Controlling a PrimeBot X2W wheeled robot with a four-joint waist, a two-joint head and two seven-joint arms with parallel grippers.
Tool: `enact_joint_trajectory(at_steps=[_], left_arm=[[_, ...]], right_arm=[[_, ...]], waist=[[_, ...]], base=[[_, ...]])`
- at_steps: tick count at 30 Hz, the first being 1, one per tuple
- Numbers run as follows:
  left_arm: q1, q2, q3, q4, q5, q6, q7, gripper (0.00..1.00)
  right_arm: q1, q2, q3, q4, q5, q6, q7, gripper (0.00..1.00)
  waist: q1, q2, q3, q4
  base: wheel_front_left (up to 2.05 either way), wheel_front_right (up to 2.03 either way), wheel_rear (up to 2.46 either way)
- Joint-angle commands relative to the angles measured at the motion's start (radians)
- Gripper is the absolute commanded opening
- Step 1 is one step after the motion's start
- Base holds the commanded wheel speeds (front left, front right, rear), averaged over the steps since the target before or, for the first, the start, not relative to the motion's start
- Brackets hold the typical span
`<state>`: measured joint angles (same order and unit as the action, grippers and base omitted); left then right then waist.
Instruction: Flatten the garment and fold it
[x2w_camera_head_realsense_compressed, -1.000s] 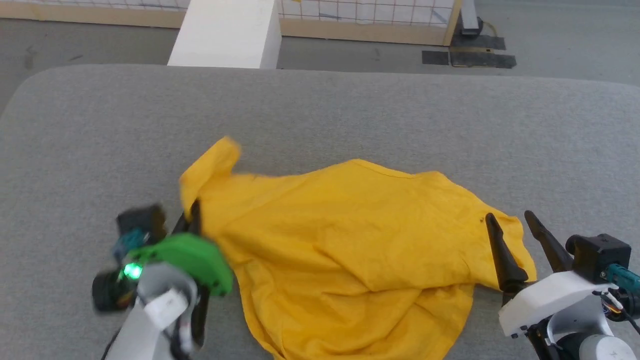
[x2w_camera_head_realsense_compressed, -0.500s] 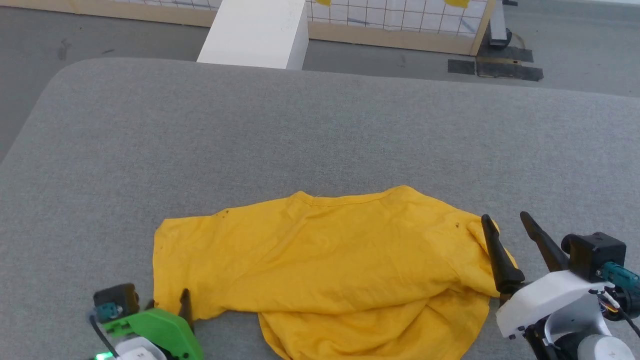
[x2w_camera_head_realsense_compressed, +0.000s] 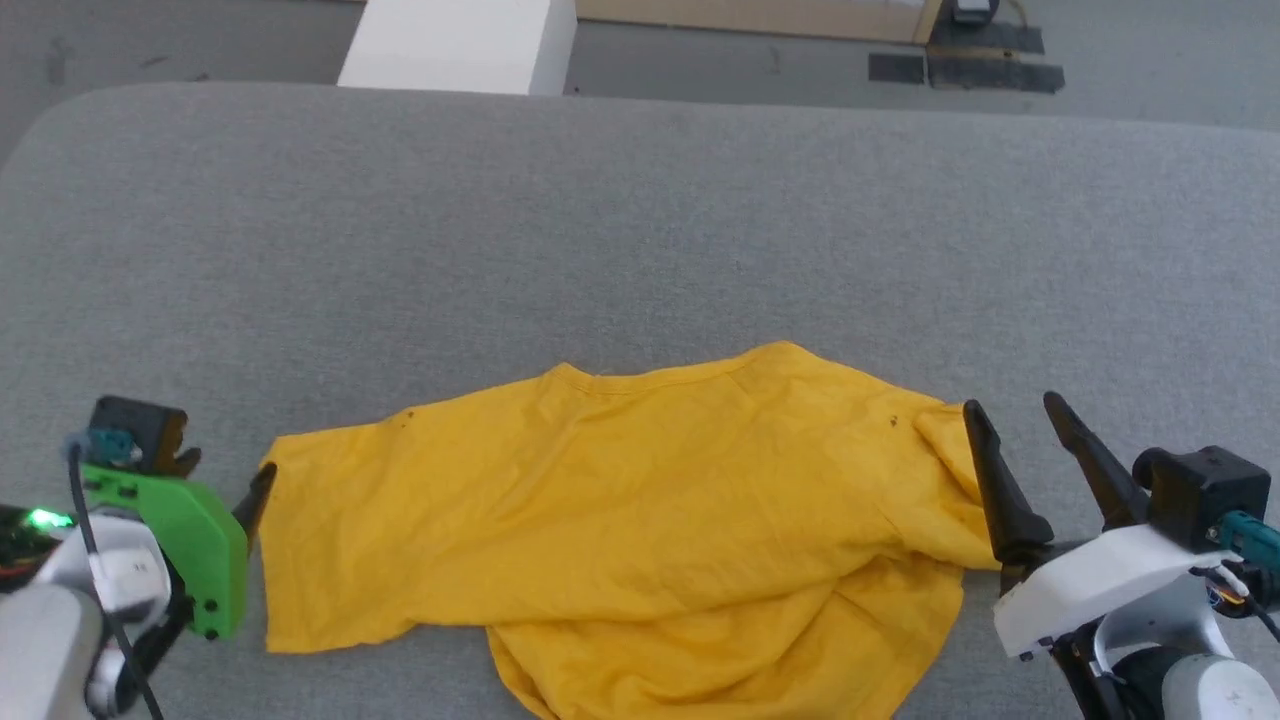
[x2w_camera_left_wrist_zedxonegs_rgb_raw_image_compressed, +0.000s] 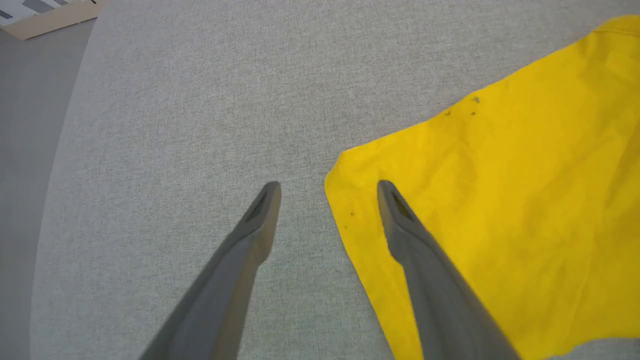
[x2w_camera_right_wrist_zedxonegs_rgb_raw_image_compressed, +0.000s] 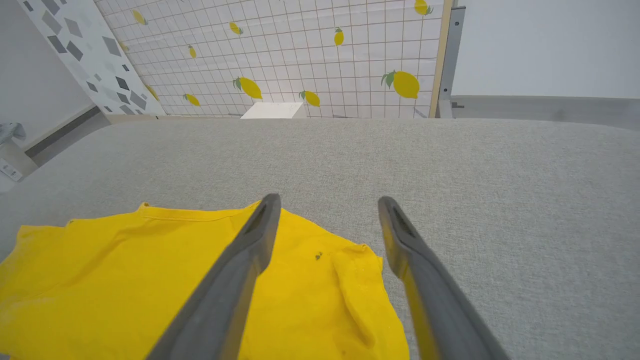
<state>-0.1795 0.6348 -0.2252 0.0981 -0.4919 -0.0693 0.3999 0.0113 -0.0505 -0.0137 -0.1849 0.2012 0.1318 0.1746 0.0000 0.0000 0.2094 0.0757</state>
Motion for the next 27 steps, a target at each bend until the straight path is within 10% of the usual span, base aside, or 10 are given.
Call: enact_joint_trajectory(at_steps=[1,14,15,16,17,27], left_arm=[[-0.031,0.004,0.002,0.019,-0.026,-0.01,0.013,1.0],[-0.08,-0.048,0.025,0.183,-0.178,-0.017,0.117,1.0],[-0.077,-0.059,0.019,0.196,-0.207,-0.02,0.157,0.86],[-0.076,-0.064,0.015,0.2,-0.219,-0.019,0.179,0.31],[-0.074,-0.064,0.008,0.204,-0.223,-0.017,0.2,0.0],[-0.079,-0.064,-0.015,0.185,-0.218,-0.016,0.216,0.0]], right_arm=[[-0.02,0.0,-0.002,-0.007,0.0,-0.001,-0.006,1.0],[-0.052,0.0,-0.006,0.002,0.001,-0.001,-0.027,1.0],[-0.053,0.0,-0.009,0.005,0.002,-0.001,-0.028,1.0],[-0.053,0.0,-0.012,0.007,0.002,-0.001,-0.027,1.0],[-0.053,0.0,-0.015,0.009,0.001,-0.001,-0.025,1.0],[-0.142,0.0,-0.002,0.086,-0.112,-0.001,0.129,1.0]], waist=[[0.0,0.0,0.054,-0.042],[0.0,0.0,0.142,-0.103],[0.0,0.0,0.14,-0.101],[0.0,0.0,0.137,-0.098],[0.0,0.0,0.134,-0.095],[0.0,0.0,0.109,-0.075]], base=[[0.0,0.0,0.0],[0.0,0.0,0.0],[0.0,0.0,0.0],[0.0,0.0,0.0],[0.0,0.0,0.0],[0.0,0.0,0.0]])
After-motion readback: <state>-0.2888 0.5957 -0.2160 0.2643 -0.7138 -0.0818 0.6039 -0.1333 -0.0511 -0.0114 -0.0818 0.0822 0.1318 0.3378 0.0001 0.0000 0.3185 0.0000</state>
